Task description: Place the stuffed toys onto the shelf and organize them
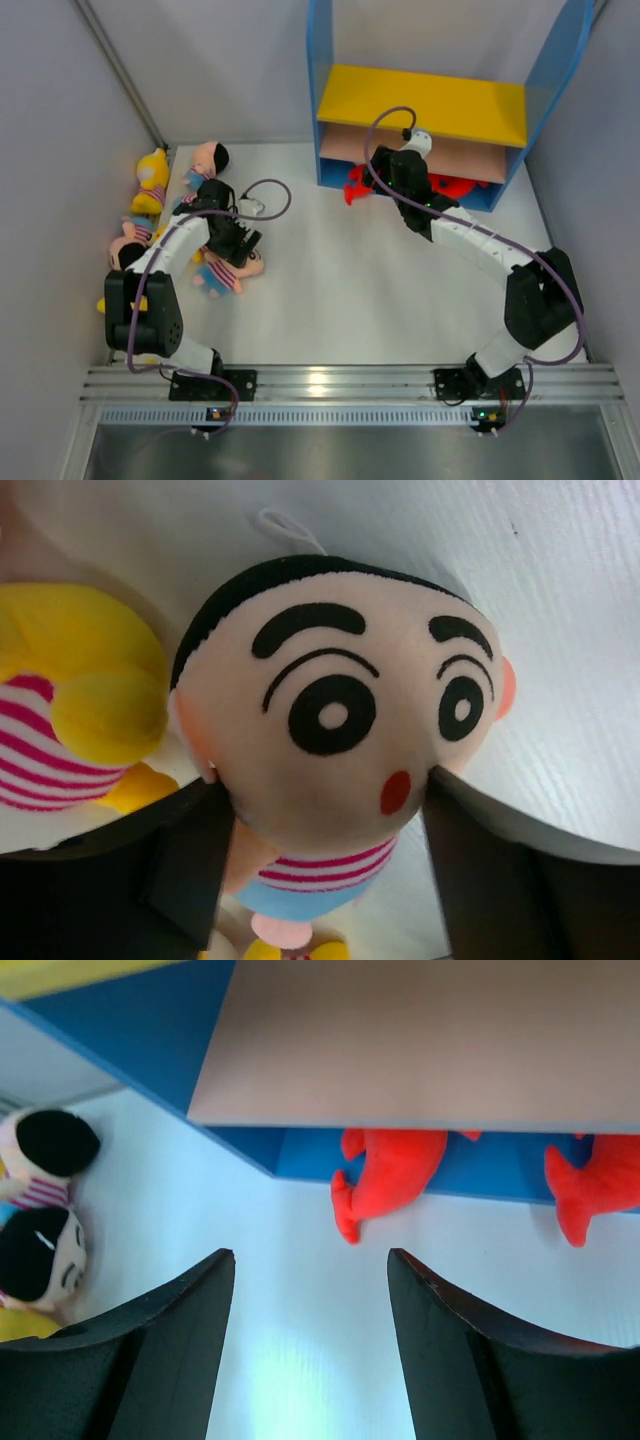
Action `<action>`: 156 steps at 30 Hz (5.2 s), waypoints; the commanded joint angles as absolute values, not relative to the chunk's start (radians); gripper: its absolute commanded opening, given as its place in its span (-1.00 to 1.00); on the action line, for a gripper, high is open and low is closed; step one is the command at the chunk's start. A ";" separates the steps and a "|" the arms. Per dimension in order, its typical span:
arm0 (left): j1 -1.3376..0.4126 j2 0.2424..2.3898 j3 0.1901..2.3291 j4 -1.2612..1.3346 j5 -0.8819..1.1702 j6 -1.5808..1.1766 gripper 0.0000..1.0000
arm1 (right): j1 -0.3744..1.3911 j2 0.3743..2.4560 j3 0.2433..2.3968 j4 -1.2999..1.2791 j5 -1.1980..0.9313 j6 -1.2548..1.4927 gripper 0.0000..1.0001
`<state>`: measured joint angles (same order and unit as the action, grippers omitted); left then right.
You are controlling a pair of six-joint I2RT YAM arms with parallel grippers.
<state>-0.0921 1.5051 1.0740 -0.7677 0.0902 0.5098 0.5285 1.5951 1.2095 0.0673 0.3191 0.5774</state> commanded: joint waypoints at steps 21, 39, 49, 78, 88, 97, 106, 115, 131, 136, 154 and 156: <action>-0.072 1.302 1.486 -0.847 0.313 0.164 -1.00 | 1.104 1.318 0.792 0.766 0.073 -0.727 0.46; -0.077 1.195 1.480 -0.907 0.437 0.071 -1.00 | 1.305 2.072 1.219 1.250 0.250 -2.025 0.75; -0.075 1.175 1.477 -0.907 0.437 0.080 -1.00 | 1.262 2.140 1.339 1.230 0.265 -2.063 -0.62; -0.072 1.252 1.666 -0.977 0.244 0.236 0.98 | 0.487 1.405 1.606 -0.381 -0.533 -1.419 -1.00; -0.074 1.408 1.710 -0.985 0.210 0.242 0.98 | 0.091 1.655 1.787 -0.495 -0.777 -1.463 -1.00; -0.075 1.489 1.736 -0.985 0.213 0.224 0.98 | -0.100 1.649 1.674 -0.457 -0.830 -1.442 -0.97; -0.075 1.479 1.726 -0.985 0.204 0.232 0.98 | -0.172 1.609 1.614 -0.436 -0.830 -1.413 -0.82; -0.075 1.483 1.717 -0.983 0.235 0.230 0.98 | -0.222 1.529 1.513 -0.307 -0.790 -1.362 -0.05; -0.077 1.479 1.709 -0.983 0.236 0.239 0.98 | -0.252 1.480 1.445 -0.131 -0.620 -1.331 0.10; -0.077 1.488 1.712 -0.983 0.249 0.233 0.98 | -0.247 1.436 1.443 -0.170 -0.630 -1.374 0.17; -0.077 1.467 1.572 -0.980 0.161 0.256 0.98 | 0.080 1.434 1.624 0.066 -0.536 -0.671 0.68; -0.074 1.460 1.537 -0.980 0.150 0.264 0.98 | 0.115 1.488 1.709 0.064 -0.444 -0.513 0.61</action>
